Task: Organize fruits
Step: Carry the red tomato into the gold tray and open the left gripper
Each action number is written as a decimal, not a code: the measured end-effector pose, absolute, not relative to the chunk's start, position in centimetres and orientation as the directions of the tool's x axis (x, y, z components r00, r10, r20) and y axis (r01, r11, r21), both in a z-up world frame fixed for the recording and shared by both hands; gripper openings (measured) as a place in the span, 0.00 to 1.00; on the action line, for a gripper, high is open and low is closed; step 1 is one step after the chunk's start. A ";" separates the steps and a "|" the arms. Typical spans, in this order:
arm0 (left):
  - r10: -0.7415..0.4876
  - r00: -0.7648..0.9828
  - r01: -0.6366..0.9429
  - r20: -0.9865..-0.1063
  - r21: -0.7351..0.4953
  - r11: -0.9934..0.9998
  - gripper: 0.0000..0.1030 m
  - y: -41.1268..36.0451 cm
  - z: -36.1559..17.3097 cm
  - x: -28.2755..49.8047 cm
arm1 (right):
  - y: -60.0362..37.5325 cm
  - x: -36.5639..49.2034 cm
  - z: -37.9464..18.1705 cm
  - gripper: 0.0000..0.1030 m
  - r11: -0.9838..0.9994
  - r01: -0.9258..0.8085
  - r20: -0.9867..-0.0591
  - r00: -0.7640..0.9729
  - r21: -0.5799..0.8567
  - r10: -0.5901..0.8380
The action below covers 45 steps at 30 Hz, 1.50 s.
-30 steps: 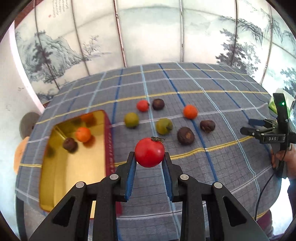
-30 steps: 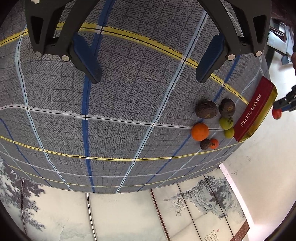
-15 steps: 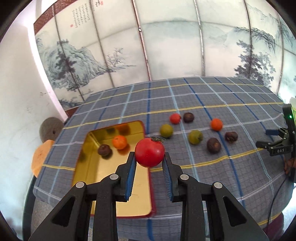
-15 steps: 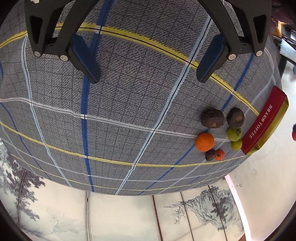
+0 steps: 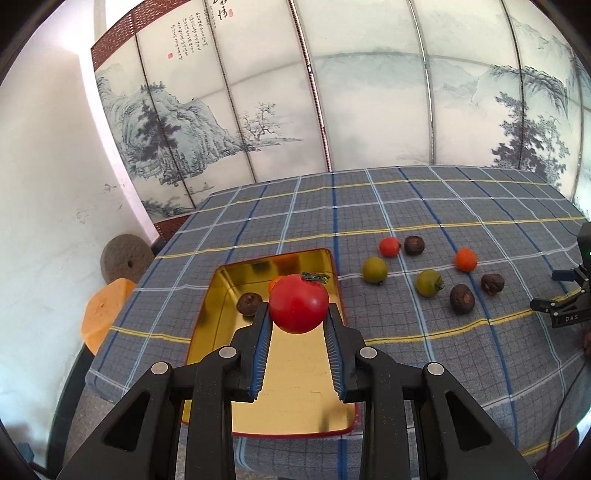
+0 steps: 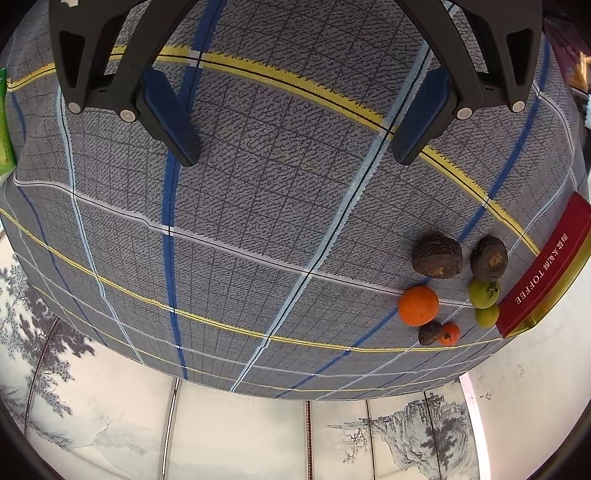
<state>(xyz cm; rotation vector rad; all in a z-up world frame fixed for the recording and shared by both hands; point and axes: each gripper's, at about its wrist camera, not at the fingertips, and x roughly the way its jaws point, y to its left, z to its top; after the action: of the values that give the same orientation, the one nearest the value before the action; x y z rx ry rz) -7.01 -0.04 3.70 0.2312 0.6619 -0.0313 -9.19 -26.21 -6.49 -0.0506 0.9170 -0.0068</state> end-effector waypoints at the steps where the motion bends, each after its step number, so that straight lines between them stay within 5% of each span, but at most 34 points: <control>1: 0.048 0.789 0.098 -0.612 0.202 0.974 0.29 0.2 3.7 -7.0 | -26.2 -9.2 -6.5 1.00 0.999 -0.016 -0.793 0.608 -0.047 -0.028; 28: 0.144 0.594 -0.040 -0.791 0.150 0.988 0.29 8.5 -5.4 -0.5 | -26.2 -9.2 -6.5 1.00 0.999 -0.010 -0.794 0.607 -0.049 -0.033; 45: 0.184 0.567 -0.018 -0.803 0.212 0.977 0.29 8.8 -5.8 3.7 | -26.2 -9.2 -6.5 1.00 0.999 -0.010 -0.794 0.607 -0.049 -0.033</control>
<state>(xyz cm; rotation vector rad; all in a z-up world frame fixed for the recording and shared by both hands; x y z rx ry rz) 3.74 8.76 -5.84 0.1877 0.9622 0.1193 -9.19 -26.24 -6.53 -0.0504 0.9185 -0.0137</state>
